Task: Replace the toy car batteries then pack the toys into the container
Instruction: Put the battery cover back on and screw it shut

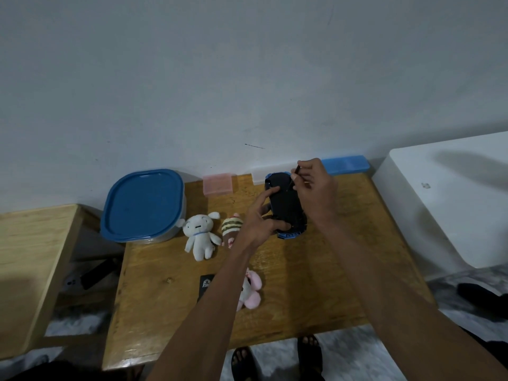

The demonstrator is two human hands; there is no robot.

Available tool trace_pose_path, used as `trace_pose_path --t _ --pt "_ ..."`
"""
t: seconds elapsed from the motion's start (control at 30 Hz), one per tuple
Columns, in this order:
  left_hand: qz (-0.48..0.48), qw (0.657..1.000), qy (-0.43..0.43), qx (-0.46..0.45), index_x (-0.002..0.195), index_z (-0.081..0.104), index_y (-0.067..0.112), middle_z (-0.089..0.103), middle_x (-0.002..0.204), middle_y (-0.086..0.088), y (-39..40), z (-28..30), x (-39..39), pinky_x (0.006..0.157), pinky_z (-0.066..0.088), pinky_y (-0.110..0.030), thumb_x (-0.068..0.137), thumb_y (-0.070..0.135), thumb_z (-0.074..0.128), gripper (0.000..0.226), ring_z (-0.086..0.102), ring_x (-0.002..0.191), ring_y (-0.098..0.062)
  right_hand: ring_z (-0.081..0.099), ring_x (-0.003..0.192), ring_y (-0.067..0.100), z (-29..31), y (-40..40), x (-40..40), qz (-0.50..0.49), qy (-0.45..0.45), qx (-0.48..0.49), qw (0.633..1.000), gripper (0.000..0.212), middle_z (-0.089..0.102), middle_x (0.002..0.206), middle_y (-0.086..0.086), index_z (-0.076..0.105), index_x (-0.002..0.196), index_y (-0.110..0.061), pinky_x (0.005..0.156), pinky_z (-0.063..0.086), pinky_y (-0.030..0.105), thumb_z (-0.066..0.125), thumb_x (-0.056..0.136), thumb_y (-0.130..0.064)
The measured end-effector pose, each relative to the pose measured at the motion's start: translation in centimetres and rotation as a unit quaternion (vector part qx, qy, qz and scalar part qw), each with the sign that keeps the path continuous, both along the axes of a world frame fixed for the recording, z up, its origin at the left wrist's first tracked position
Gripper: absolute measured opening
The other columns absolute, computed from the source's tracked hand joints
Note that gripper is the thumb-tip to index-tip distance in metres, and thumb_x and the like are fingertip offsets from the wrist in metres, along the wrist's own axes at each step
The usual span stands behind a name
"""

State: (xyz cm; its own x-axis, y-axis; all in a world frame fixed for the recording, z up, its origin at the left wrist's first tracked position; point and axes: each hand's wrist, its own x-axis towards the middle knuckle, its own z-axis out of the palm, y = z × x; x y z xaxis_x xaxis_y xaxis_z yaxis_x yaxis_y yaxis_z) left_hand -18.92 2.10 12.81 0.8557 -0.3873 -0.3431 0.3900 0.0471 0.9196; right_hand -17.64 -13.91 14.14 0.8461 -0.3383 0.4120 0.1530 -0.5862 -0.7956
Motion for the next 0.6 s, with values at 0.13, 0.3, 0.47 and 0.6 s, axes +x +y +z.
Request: trace_pose_path --t 0.13,0.3,0.47,0.6 --pt "0.002 1.000 0.001 0.002 0.138 0.053 0.032 0.061 0.130 -0.011 0.02 0.18 -0.04 0.069 0.062 -0.039 0.071 -0.021 0.074 0.087 0.066 0.110 -0.033 0.070 0.083 0.010 -0.10 0.01 0.17 -0.020 -0.004 0.013 1.000 0.021 0.066 0.088 -0.006 0.056 0.100 -0.011 0.070 0.059 0.023 0.074 0.089 -0.015" --pt "0.002 1.000 0.001 0.006 0.139 0.052 0.030 0.060 0.132 -0.011 -0.16 0.11 -0.43 0.070 0.063 -0.039 0.071 -0.021 0.073 0.087 0.065 0.111 -0.033 0.062 0.077 0.008 0.02 0.23 -0.02 -0.020 -0.002 0.000 1.000 0.025 0.061 0.083 -0.006 0.051 0.096 -0.016 0.065 0.048 0.009 0.075 0.089 -0.019" --pt "0.007 1.000 0.000 0.001 0.138 0.053 0.031 0.061 0.130 -0.011 -0.33 -0.03 -0.45 0.072 0.063 -0.040 0.070 -0.021 0.074 0.088 0.065 0.112 -0.034 0.062 0.077 0.009 -0.14 0.25 -0.10 -0.026 -0.006 0.019 0.999 0.030 0.060 0.085 -0.007 0.051 0.104 -0.020 0.066 0.051 0.014 0.076 0.087 -0.019" --pt "0.006 1.000 0.002 0.000 0.137 0.054 0.033 0.061 0.131 -0.012 -0.36 0.03 -0.37 0.074 0.063 -0.044 0.069 -0.020 0.075 0.088 0.063 0.115 -0.036 0.062 0.075 0.006 -0.25 -0.13 0.05 -0.017 -0.014 0.002 1.000 0.024 0.062 0.082 -0.008 0.063 0.109 -0.012 0.067 0.056 0.022 0.075 0.088 -0.018"
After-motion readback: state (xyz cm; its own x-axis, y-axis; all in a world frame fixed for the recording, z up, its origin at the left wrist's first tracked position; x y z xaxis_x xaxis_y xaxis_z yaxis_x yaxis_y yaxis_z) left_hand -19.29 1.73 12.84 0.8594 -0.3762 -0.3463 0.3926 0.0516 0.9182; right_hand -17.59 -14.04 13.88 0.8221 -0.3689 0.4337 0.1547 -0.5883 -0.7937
